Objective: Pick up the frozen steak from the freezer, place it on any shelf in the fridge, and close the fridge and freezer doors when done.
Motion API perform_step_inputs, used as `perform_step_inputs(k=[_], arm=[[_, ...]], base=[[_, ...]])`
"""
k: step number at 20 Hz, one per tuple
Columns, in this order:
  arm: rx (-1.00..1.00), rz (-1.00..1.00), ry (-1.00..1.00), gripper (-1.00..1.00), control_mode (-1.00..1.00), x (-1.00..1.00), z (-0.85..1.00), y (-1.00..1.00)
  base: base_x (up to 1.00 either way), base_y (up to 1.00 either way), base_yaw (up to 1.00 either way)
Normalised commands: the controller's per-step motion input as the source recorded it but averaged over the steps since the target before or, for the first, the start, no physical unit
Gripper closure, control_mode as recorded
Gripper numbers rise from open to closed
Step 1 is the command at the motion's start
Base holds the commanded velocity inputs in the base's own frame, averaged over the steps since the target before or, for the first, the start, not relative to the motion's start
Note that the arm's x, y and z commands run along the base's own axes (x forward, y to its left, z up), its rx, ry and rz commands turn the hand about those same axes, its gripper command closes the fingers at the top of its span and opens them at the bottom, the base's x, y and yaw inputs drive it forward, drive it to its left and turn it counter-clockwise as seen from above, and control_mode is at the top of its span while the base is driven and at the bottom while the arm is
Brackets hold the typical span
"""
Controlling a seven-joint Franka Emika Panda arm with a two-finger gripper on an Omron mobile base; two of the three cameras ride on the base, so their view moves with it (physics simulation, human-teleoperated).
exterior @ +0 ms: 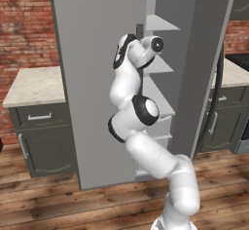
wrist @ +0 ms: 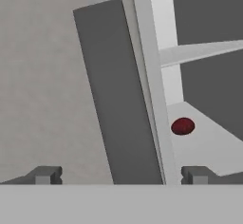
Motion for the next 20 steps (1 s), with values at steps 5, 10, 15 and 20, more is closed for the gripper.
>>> perform_step_inputs(k=[5, 10, 15, 20], arm=[[0.00, 0.00, -0.08, -1.00, -1.00, -0.55, 0.84, 0.06], [0.00, 0.00, -0.03, -1.00, -1.00, -1.00, 0.98, -0.06], [-0.01, 0.00, 0.00, -1.00, -1.00, -1.00, 0.30, -0.48], [-0.07, 0.00, 0.04, -1.00, -1.00, -1.00, -0.18, -0.52]], base=[[0.00, 0.00, 0.00], [0.00, 0.00, 0.00], [0.00, 0.00, 0.00], [0.00, 0.00, 0.00]])
